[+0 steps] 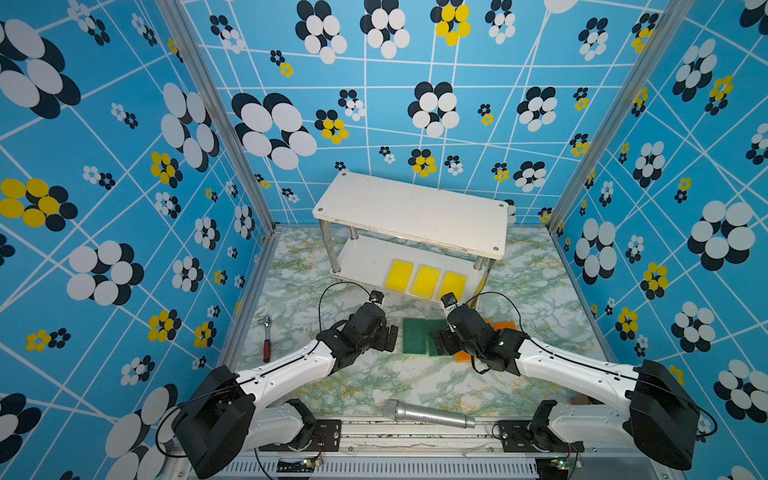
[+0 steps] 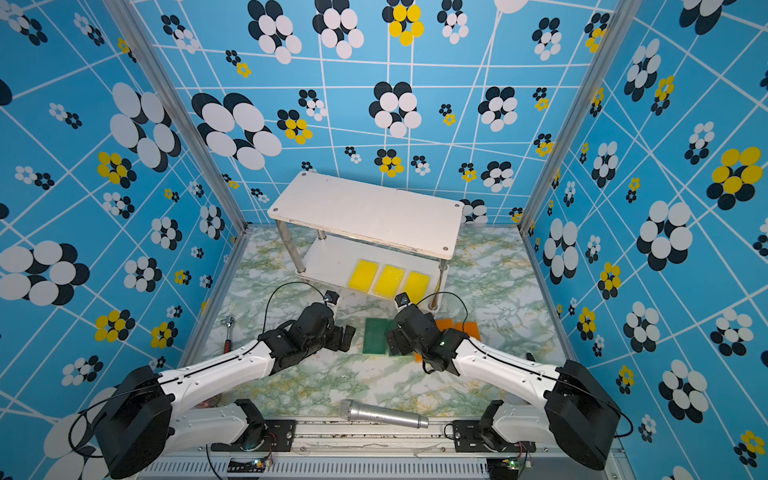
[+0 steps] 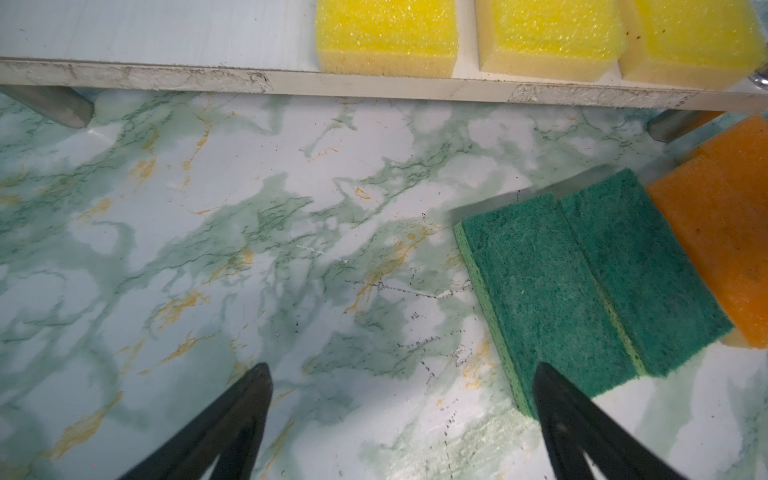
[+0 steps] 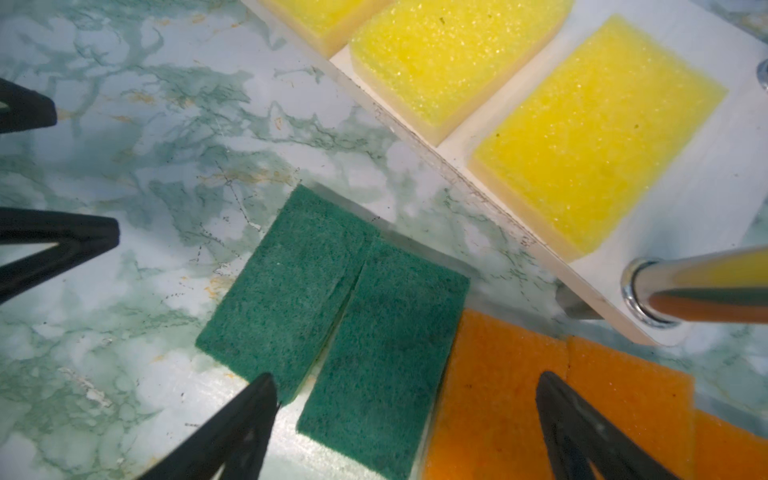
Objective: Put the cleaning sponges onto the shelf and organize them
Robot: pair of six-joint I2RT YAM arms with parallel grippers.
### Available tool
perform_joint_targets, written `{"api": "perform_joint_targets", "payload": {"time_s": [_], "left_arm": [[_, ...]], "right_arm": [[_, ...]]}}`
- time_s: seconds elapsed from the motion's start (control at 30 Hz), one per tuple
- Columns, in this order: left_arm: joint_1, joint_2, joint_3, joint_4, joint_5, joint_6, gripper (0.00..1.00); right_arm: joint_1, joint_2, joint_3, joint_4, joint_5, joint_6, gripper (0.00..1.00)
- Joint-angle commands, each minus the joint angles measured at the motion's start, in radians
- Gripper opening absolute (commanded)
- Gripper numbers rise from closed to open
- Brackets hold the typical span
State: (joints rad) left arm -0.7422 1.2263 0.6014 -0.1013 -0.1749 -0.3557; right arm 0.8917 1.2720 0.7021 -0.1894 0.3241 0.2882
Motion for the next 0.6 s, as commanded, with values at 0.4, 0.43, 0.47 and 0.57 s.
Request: {"api": "perform_joint_targets", "payload": {"time_s": [0.4,0.43,0.47,0.57], "left_arm": [[0.001,-0.016,-0.073,0.032,0.006,-0.050,0.99],[0.005,-0.021,-0.079,0.028,0.005,-0.053,0.99],[0.007,-0.030,-0.084,0.020,0.001,-0.059,0.99],[0.013,-0.053,-0.093,-0.010,-0.015,-0.069,0.99]], "right_arm": [[0.141,0.164,0.094,-0.057,0.141,-0.088,0.99],[0.147,0.180,0.104,-0.065,0.147,-0.093,0.99],[0.152,0.193,0.115,-0.071,0.151,-0.096,0.99],[0.162,0.220,0.135,-0.091,0.155,-0.111,0.99]]}}
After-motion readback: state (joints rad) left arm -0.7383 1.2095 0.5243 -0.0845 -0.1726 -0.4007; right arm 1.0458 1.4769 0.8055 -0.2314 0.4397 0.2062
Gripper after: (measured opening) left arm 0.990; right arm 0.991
